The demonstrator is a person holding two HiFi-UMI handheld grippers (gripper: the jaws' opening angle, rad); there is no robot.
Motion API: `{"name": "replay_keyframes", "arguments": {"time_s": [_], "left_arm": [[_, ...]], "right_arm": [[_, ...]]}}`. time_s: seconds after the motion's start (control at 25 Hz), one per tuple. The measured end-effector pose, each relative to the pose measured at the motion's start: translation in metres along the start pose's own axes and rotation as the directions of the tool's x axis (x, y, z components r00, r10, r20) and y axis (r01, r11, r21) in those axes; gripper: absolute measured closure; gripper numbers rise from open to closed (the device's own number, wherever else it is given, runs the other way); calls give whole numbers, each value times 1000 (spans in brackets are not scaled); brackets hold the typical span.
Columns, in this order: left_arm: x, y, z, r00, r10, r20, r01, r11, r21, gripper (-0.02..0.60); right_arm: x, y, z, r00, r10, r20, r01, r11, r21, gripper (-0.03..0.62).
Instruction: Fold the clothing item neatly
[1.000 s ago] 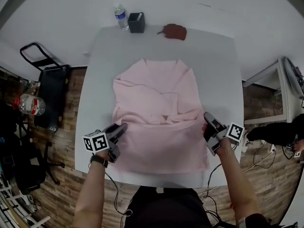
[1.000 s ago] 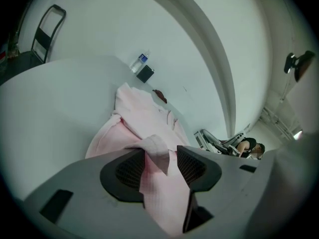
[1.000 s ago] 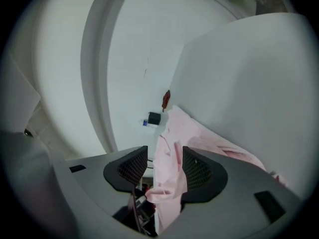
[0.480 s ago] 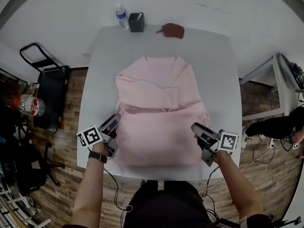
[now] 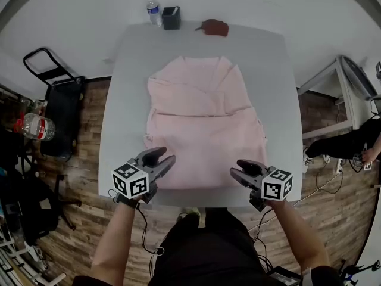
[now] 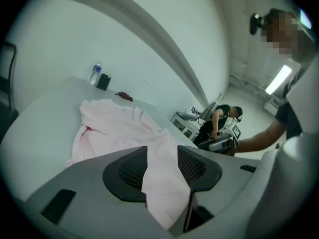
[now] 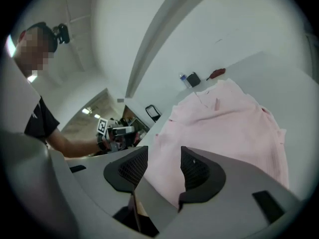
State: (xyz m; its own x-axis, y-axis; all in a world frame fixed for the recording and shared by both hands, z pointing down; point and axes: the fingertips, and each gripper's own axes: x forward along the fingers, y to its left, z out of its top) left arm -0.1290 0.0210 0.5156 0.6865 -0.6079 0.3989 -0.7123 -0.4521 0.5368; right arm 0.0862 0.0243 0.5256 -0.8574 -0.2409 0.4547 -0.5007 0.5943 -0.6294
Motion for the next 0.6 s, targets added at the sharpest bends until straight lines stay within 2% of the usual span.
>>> {"name": "replay_keyframes", "arguments": {"time_s": [0.08, 0.12, 0.16, 0.24, 0.32, 0.36, 0.48, 0.6], "left_arm": [[5, -27, -25, 998, 24, -64, -14, 988, 151, 391], [6, -38, -39, 994, 51, -98, -26, 970, 243, 391], [8, -47, -54, 988, 87, -129, -39, 940, 340, 390], [11, -58, -82, 970, 173, -170, -60, 851, 522, 390], [14, -61, -109, 947, 254, -199, -69, 761, 645, 390], [15, -61, -120, 935, 285, -210, -72, 733, 676, 390], [19, -56, -143, 908, 357, -221, -93, 683, 725, 385], [23, -54, -154, 891, 400, -216, -105, 644, 758, 376]], "right_arm": [[-4, 4, -18, 998, -58, -40, 53, 992, -111, 399], [-7, 5, -27, 994, -90, -60, 79, 982, -172, 399], [-10, 5, -35, 989, -125, -76, 104, 967, -231, 399], [-19, 3, -52, 974, -204, -99, 156, 920, -358, 399], [-27, -4, -69, 949, -294, -118, 199, 844, -499, 399], [-31, -8, -78, 933, -337, -124, 213, 798, -564, 399], [-39, -22, -101, 889, -440, -126, 230, 668, -708, 399], [-35, -29, -118, 860, -496, -119, 227, 581, -782, 399]]}}
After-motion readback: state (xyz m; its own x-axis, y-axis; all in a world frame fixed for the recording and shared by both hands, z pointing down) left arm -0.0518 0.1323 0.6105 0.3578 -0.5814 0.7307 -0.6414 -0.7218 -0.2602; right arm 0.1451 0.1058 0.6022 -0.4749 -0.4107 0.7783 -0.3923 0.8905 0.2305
